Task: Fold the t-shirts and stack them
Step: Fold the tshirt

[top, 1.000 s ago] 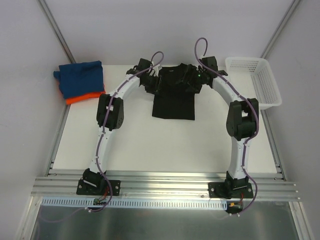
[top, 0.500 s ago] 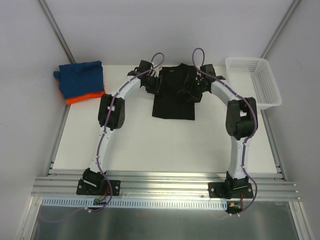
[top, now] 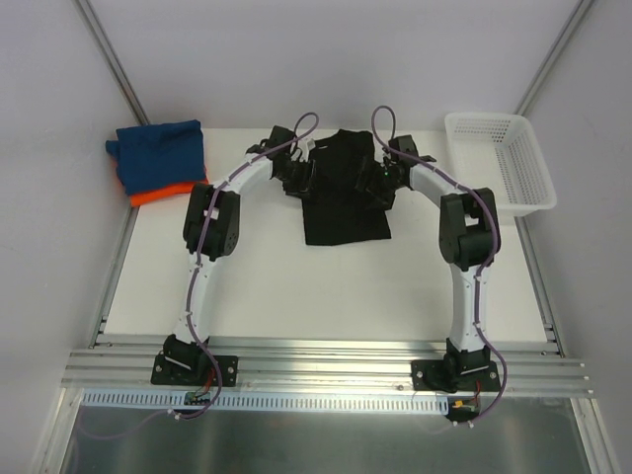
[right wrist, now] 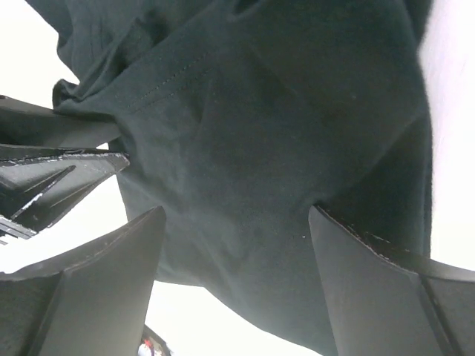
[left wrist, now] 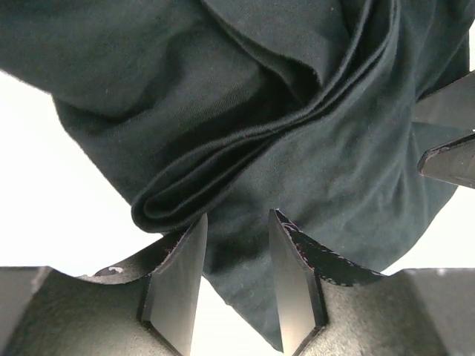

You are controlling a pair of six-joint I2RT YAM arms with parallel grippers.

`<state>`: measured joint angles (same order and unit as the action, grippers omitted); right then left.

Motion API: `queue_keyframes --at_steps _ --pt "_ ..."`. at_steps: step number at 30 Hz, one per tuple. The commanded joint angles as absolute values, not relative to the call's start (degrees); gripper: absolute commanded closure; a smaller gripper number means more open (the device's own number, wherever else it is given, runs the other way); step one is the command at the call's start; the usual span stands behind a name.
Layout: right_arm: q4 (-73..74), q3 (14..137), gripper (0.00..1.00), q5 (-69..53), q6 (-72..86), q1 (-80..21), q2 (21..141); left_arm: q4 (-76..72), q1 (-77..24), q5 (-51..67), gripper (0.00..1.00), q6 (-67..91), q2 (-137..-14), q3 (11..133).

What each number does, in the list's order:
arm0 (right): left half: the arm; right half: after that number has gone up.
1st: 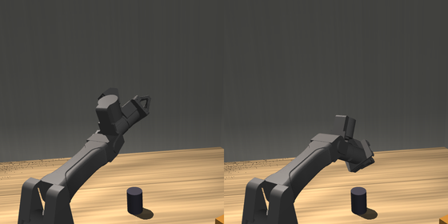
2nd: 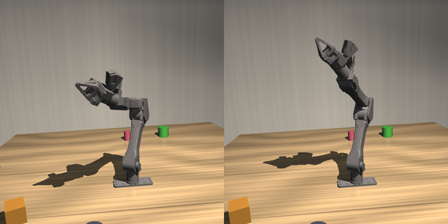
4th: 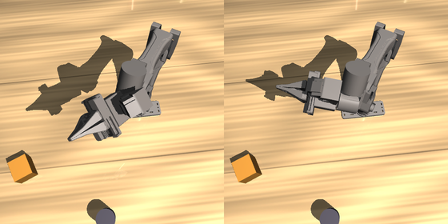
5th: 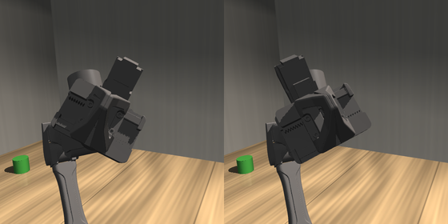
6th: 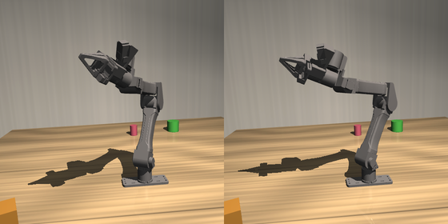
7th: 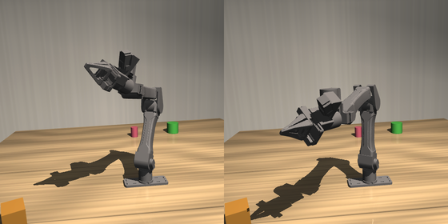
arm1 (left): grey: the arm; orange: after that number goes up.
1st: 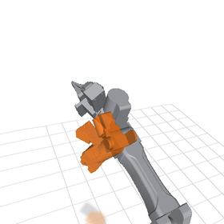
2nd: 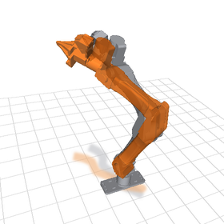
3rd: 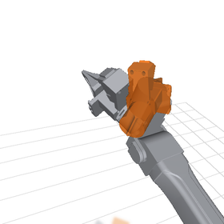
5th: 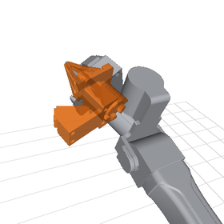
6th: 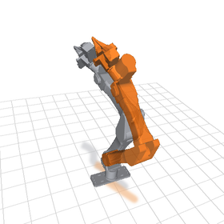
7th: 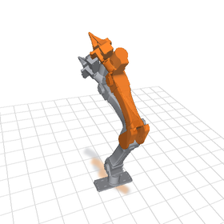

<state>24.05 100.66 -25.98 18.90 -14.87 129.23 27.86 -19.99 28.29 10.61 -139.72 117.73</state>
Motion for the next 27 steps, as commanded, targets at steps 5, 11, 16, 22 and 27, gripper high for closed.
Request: queue_keyframes --at_steps 5,11,16,22,27 --pt "29.18 87.91 0.17 -26.19 19.77 -16.96 122.79 32.78 -19.16 31.99 0.60 11.95 -134.65 113.47" --pt "31.20 85.34 0.17 -25.75 19.77 -18.02 119.18 33.31 -19.16 32.34 0.59 12.21 -133.43 113.91" --pt "31.64 84.82 0.16 -25.49 19.86 -19.25 117.43 33.75 -19.16 34.62 0.60 13.09 -130.52 108.91" --pt "32.17 82.97 0.16 -25.31 19.95 -19.86 115.40 33.84 -19.16 36.03 0.62 13.97 -125.34 102.75" --pt "32.69 82.27 0.16 -24.79 19.34 -19.95 113.91 33.84 -19.16 36.83 0.63 14.76 -123.05 99.58"
